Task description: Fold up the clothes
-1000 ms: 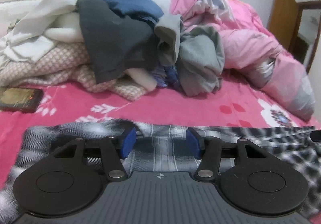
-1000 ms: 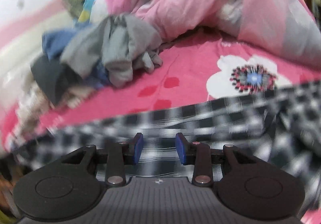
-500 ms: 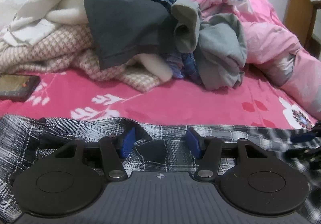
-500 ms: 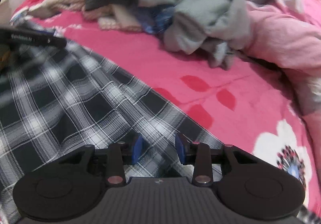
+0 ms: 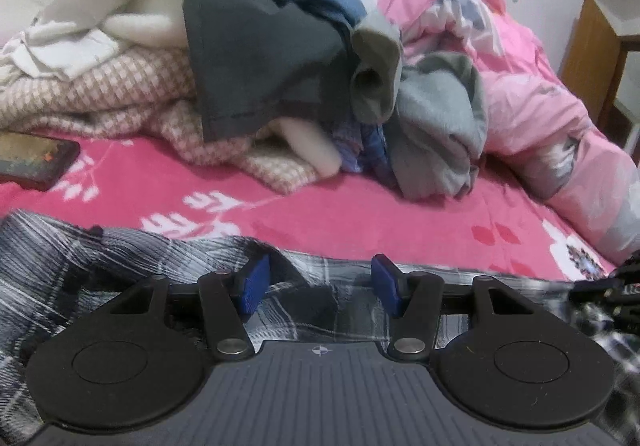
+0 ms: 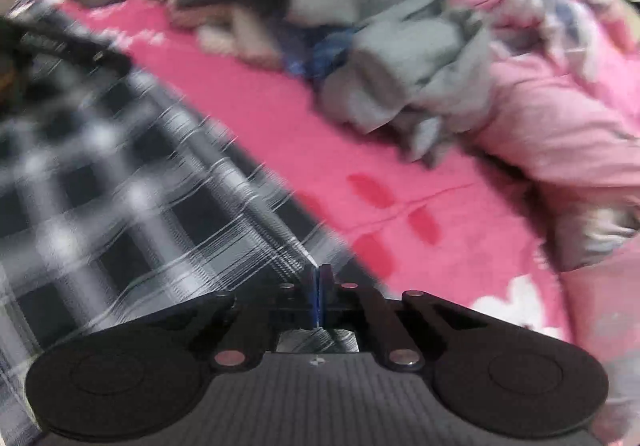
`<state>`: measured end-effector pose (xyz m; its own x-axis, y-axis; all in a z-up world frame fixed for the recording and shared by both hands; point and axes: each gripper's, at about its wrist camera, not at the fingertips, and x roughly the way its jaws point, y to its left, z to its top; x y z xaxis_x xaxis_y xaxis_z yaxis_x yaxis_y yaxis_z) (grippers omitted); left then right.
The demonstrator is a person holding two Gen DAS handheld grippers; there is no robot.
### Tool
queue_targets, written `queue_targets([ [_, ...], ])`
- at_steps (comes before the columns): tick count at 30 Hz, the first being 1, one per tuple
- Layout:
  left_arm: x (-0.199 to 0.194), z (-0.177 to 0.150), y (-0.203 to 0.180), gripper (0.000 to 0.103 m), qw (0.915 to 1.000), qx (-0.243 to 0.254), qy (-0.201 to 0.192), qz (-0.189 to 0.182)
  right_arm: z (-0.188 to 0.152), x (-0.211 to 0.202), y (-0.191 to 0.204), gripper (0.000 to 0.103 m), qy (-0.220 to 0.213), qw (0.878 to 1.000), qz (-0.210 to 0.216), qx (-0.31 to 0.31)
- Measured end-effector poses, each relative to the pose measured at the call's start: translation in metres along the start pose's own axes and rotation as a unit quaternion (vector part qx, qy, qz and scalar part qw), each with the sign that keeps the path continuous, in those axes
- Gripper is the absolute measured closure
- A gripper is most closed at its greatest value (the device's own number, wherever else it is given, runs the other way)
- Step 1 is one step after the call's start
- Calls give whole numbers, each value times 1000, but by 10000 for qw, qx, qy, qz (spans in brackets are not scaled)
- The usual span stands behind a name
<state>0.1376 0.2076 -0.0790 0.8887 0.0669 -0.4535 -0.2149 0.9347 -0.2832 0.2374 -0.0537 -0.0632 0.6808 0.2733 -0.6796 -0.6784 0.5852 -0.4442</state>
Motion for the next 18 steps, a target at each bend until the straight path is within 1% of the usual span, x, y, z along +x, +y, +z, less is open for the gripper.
queue_targets([
  [2, -2, 4, -3, 47, 9998, 101, -68, 131, 8, -2, -4, 103, -50, 9998, -178, -1],
  [4, 0, 6, -7, 47, 9991, 232, -82, 343, 15, 0, -7, 103, -76, 9994, -323, -16],
  [7, 6, 5, -8, 47, 9982, 272, -18, 528, 22, 15, -8, 103, -48, 9991, -418, -28],
  [10, 10, 5, -5, 48, 9975, 234, -15, 665, 19, 36, -5, 103, 45, 9989, -469, -42],
  [12, 12, 4, -2, 48, 9973, 162, 33, 716, 14, 53, -4, 103, 150, 9988, -464, -7],
  [15, 16, 3, 3, 48, 9971, 42, 133, 741, 3, 79, -3, 103, 429, 9966, -703, 3],
  [17, 16, 3, 6, 48, 9974, -19, 155, 702, -7, 95, -15, 103, 617, 9946, -766, 322],
  [18, 17, 3, 6, 48, 9975, -28, 160, 694, -9, 94, -22, 103, 579, 9942, -734, 538],
])
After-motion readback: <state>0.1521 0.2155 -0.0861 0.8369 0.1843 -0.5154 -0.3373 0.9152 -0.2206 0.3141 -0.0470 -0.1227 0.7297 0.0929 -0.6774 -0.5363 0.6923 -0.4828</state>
